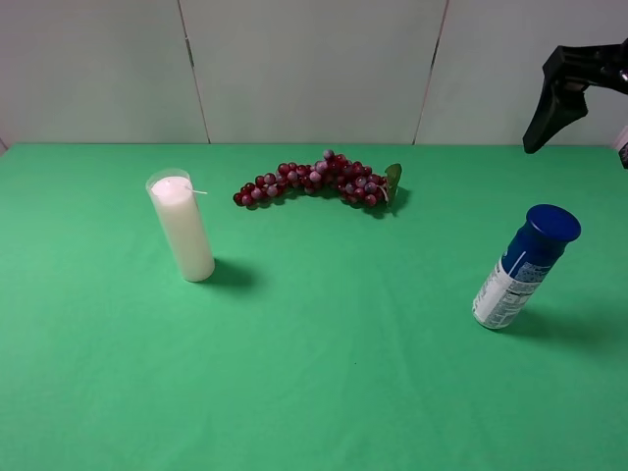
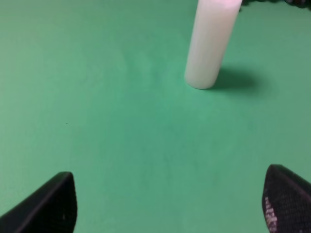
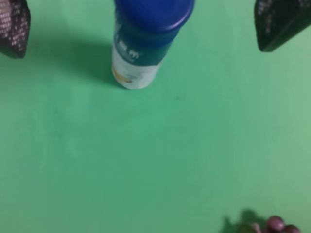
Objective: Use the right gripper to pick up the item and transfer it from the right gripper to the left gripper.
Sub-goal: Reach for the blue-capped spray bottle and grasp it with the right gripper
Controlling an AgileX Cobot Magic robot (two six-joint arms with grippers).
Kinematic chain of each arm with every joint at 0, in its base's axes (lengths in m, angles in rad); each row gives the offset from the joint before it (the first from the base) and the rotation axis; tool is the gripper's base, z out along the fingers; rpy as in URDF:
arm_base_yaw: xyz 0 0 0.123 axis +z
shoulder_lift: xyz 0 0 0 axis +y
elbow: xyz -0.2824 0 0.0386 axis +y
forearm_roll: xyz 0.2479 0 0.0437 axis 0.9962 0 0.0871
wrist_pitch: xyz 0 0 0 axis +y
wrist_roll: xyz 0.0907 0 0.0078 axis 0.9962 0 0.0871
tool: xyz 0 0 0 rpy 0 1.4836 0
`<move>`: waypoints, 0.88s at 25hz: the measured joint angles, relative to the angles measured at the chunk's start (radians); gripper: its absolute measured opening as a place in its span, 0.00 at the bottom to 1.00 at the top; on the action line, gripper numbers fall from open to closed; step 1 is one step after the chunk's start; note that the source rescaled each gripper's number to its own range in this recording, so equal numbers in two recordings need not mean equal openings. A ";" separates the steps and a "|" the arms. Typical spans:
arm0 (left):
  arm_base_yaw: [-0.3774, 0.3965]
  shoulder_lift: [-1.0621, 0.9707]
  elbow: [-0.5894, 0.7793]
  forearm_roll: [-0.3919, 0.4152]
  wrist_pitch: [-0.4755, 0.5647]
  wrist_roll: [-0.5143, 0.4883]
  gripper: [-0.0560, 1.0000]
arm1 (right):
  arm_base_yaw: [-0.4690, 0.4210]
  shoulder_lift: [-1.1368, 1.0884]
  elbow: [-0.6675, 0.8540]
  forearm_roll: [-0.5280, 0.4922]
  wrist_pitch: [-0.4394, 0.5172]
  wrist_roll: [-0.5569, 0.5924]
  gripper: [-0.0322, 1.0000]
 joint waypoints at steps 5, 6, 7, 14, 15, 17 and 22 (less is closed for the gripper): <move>0.000 0.000 0.000 0.000 0.000 0.000 0.61 | 0.000 0.056 -0.012 -0.008 0.031 0.000 1.00; 0.000 0.000 0.000 0.000 0.000 0.000 0.61 | 0.000 0.056 -0.012 -0.008 0.037 0.001 1.00; 0.000 0.000 0.000 0.000 0.000 0.000 0.61 | 0.000 0.057 -0.012 -0.008 0.039 0.001 1.00; 0.000 0.000 0.000 0.000 0.000 0.000 0.61 | 0.000 0.055 0.038 -0.008 0.039 0.003 1.00; 0.000 0.000 0.000 0.000 0.000 0.000 0.61 | 0.000 0.055 0.047 -0.008 0.038 0.003 1.00; 0.000 0.000 0.000 0.000 0.000 0.000 0.61 | 0.000 0.055 0.059 -0.006 0.033 0.004 1.00; 0.000 0.000 0.000 0.000 0.000 0.000 0.61 | 0.021 0.055 0.064 0.000 0.031 0.004 1.00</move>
